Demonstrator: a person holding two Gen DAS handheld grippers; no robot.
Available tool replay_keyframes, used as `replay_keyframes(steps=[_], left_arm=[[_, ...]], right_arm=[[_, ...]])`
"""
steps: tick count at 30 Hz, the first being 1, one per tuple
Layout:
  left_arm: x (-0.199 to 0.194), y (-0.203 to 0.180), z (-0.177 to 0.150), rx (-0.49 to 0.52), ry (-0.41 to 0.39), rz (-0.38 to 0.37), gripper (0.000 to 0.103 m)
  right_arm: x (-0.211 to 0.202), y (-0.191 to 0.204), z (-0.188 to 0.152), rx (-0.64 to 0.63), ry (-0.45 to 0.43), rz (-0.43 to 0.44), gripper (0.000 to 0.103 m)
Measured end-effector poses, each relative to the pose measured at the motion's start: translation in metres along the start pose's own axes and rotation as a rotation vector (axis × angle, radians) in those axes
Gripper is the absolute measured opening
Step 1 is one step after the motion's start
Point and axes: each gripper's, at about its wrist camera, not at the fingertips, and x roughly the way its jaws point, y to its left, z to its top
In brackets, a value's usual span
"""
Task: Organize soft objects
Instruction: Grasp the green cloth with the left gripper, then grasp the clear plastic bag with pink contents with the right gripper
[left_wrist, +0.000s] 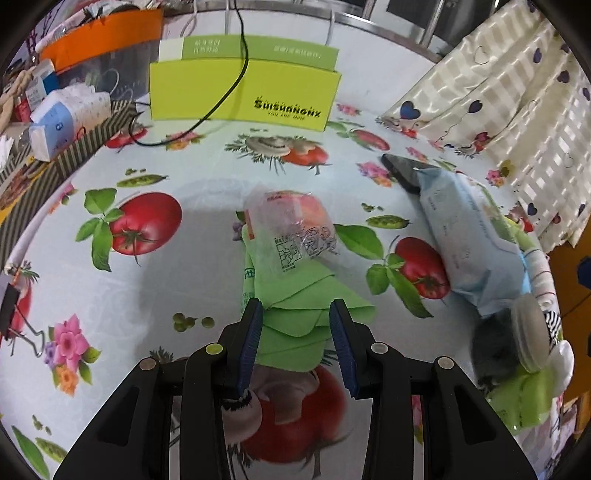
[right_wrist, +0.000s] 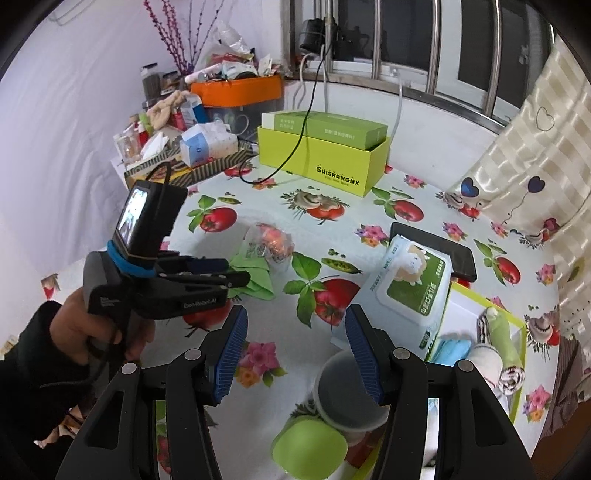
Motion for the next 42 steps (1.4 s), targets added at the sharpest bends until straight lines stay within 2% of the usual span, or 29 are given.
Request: replay_keyframes(steps=[6,10,13,16,27,35,39,42], left_arm=[[0.001,0.002,0.001,0.012,-0.013,0.01,0.038],[0.001,0.007,0.0,0.008,-0.019,0.05,0.012],[-0.001,0.014,-0.002,-0.005,-0.012,0.033,0.004],[-0.007,0.018,-0.007,-0.01,-0.008,0.021,0.003],[-0.047,0.044,-0.028,-0.049,-0.07,-0.01,0.003],[-0.063,0.062,-0.031,-0.07,-0.096,-0.022,0.003],[-0.062,0.072,-0.029,-0.086,-0.088,-0.063,0.003],[-0.061,0.074,-0.029,-0.095,-0.094,-0.076,0.009]], right_arm=[[0.012,-0.003,0.005,0.0,0.016,0.0,0.055],[0.019,-0.004,0.011,-0.003,0.027,-0.002,0.055],[0.023,-0.002,0.016,-0.015,0.032,-0.003,0.055],[0.028,-0.001,0.022,-0.022,0.038,0.002,0.055],[0.067,0.016,0.052,-0.073,0.11,0.057,0.055],[0.124,0.037,0.075,-0.137,0.228,0.148,0.055],[0.153,0.043,0.083,-0.167,0.275,0.163,0.055],[0.174,0.045,0.088,-0.184,0.308,0.163,0.057]])
